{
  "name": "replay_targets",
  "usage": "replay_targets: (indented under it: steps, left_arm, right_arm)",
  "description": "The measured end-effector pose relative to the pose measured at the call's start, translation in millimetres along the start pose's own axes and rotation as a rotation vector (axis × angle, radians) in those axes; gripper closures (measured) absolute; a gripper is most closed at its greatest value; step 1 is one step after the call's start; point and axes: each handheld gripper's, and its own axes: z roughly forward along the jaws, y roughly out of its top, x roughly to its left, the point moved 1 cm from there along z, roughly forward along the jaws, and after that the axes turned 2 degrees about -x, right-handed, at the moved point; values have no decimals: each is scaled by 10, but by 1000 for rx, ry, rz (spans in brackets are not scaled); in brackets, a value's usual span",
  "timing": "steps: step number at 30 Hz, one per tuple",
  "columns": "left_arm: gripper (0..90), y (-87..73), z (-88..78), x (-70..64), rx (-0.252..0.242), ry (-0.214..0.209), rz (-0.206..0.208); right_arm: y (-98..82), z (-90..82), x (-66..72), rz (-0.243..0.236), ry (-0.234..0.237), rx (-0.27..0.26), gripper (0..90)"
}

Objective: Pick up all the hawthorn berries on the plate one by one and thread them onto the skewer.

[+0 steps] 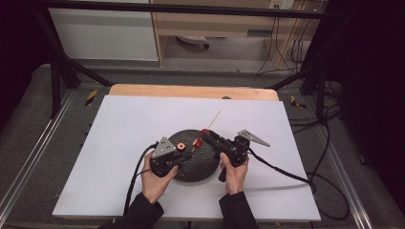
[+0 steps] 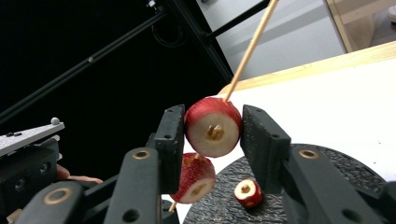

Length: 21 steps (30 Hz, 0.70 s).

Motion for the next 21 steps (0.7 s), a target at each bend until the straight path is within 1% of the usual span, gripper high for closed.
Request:
replay_targets:
  steps: [4, 6, 7, 9, 12, 13, 16, 18, 21]
  left_arm:
    - [885, -25, -50, 42, -2, 4, -3]
    - [884, -36, -84, 66, 0, 6, -2]
    - [884, -42, -101, 78, 0, 8, -2]
    - [884, -56, -135, 101, 3, 3, -4]
    - [884, -89, -190, 140, 14, 3, -7]
    - [884, -104, -209, 154, 17, 5, -8]
    - [884, -151, -271, 196, 32, 8, -9]
    - [884, -182, -317, 228, 39, 10, -11]
    - [884, -227, -389, 273, 51, 14, -12]
  right_arm:
    - [19, -18, -5, -25, -13, 13, 536]
    - [28, -40, -15, -42, -22, 22, 496]
    - [35, -54, -20, -38, -25, 30, 480]
    - [43, -75, -40, -45, -29, 48, 420]
    - [38, -95, -66, -85, -45, 94, 328]
    - [33, -103, -73, -93, -52, 109, 307]
    - [20, -110, -100, -115, -68, 159, 201]
    - [7, -115, -118, -144, -76, 204, 152]
    - [-24, -123, -145, -190, -95, 288, 86]
